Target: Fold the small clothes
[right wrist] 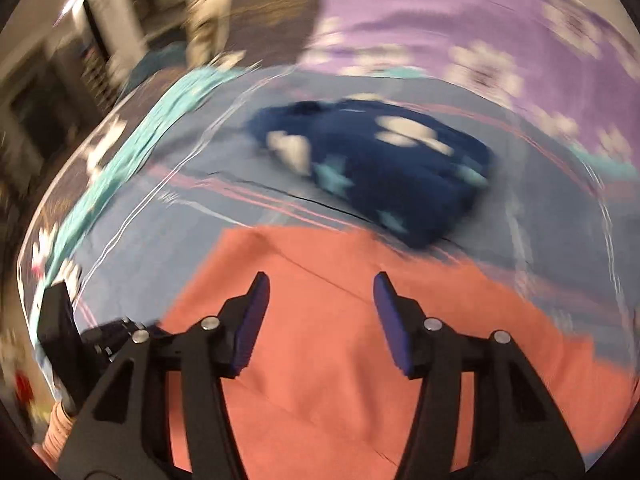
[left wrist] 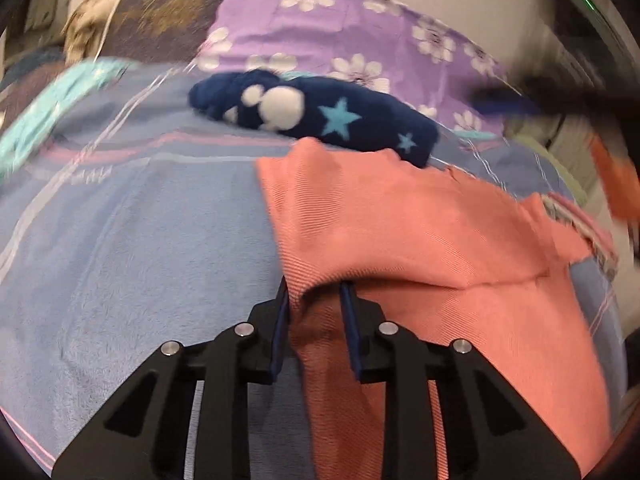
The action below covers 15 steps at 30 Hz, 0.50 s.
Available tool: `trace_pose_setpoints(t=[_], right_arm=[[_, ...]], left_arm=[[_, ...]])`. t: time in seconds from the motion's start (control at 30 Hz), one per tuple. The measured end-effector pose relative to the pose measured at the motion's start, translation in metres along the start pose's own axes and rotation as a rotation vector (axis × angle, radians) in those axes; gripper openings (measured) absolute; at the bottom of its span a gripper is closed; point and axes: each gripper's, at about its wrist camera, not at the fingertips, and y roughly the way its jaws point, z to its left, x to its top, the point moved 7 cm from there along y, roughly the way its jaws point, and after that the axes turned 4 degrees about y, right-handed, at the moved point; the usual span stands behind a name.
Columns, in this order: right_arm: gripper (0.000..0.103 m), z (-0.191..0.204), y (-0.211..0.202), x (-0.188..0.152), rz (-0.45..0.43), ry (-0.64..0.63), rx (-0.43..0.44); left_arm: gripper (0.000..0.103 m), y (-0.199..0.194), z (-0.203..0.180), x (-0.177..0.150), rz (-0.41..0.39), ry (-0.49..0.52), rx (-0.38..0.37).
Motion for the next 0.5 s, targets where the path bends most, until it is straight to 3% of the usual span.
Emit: trace_pose_setpoints(t=[0.13,0.2,0.3,0.4,0.43,0.5], right_arm=[[0.055,0.061,0.045,0.022,0.111,-0.123,0.009],[0.055,0.078,0.07,0.022,0.163,-0.184,-0.028],[0.055,0.086,0.111,0.017,0.27,-0.234,-0.072],[0.053,0.087,0.14,0.011,0.366,-0.216,-0.048],[0.033,0.09,0.147,0.009,0.391,-0.204,-0.016],[0.009,0.104,0.154,0.008,0.386,-0.237,0.038]], left_arm=[[0.026,-0.006,-0.016,0.002,-0.036,0.096,0.027],[0.026,-0.008,-0.018,0.002,-0.04,0.108,0.033],[0.026,-0.008,-0.011,0.002,-0.043,0.076,0.024],[0.026,-0.008,0.004,0.002,-0.039,-0.001,0.018],[0.025,-0.007,0.01,0.002,-0.036,-0.028,0.018],[0.011,-0.006,0.023,0.0,-0.03,-0.096,0.019]])
